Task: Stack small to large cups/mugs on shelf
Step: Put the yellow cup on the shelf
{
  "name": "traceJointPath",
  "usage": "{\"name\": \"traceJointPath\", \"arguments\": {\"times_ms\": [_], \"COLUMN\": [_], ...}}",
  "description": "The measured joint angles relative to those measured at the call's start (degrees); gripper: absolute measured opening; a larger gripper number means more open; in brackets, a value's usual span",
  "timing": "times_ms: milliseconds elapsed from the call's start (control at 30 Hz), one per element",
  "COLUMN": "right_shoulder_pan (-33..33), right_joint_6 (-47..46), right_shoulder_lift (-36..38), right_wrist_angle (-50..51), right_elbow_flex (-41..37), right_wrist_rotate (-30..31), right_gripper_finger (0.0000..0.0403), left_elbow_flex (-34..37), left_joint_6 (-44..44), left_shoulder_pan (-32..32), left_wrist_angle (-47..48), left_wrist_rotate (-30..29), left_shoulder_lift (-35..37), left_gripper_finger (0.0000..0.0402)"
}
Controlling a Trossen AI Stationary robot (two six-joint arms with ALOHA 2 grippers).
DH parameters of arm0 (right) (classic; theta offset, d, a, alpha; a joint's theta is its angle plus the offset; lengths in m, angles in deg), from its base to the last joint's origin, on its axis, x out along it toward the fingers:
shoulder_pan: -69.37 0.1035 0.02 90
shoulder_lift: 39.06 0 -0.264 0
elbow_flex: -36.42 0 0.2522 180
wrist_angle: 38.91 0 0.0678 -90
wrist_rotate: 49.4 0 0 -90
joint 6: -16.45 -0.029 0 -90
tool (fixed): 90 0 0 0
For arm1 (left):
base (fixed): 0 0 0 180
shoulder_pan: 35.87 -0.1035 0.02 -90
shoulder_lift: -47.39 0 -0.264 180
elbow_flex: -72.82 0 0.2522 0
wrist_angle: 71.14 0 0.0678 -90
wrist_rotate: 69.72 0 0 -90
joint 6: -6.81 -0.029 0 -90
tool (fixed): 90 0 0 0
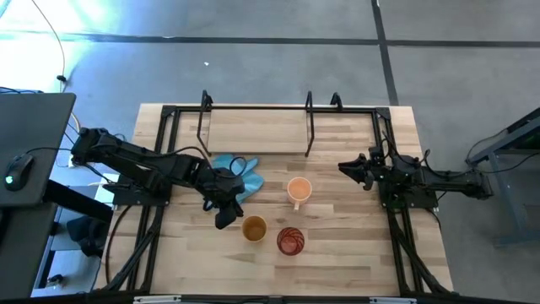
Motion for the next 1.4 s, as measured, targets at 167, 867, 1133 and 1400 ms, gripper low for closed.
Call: {"name": "traceJointPath", "arguments": {"times_ms": [167, 867, 1133, 1400], "right_shoulder_pan": [0.0, 0.0, 0.0, 0.0], "right_joint_6": [1.0, 1.0, 1.0, 1.0], "right_shoulder_lift": [-0.1, -0.4, -0.4, -0.4], "right_wrist_angle": [0.0, 0.0, 0.0, 0.0], "right_elbow_flex": [0.0, 0.0, 0.0, 0.0], "right_wrist_rotate": [0.0, -0.1, -0.1, -0.1], "right_gripper_finger": [0.0140, 0.0140, 0.0140, 0.0140], "left_elbow_flex": [0.0, 0.0, -4.3, -9.8], "left_joint_6": [-2.4, -4.7, -9.5, -9.6], "left_shoulder_pan": [0.0, 0.0, 0.0, 0.0], "left_wrist_angle": [-1.8, -3.0, -2.6, -3.6], "left_wrist_rotate": [0.8, -5.0, -11.6, -19.8], "left_shoulder_lift": [-3.1, -6.2, -5.9, -5.9], "left_gripper_finger": [0.0047, 0.0047, 0.0047, 0.0047]}}
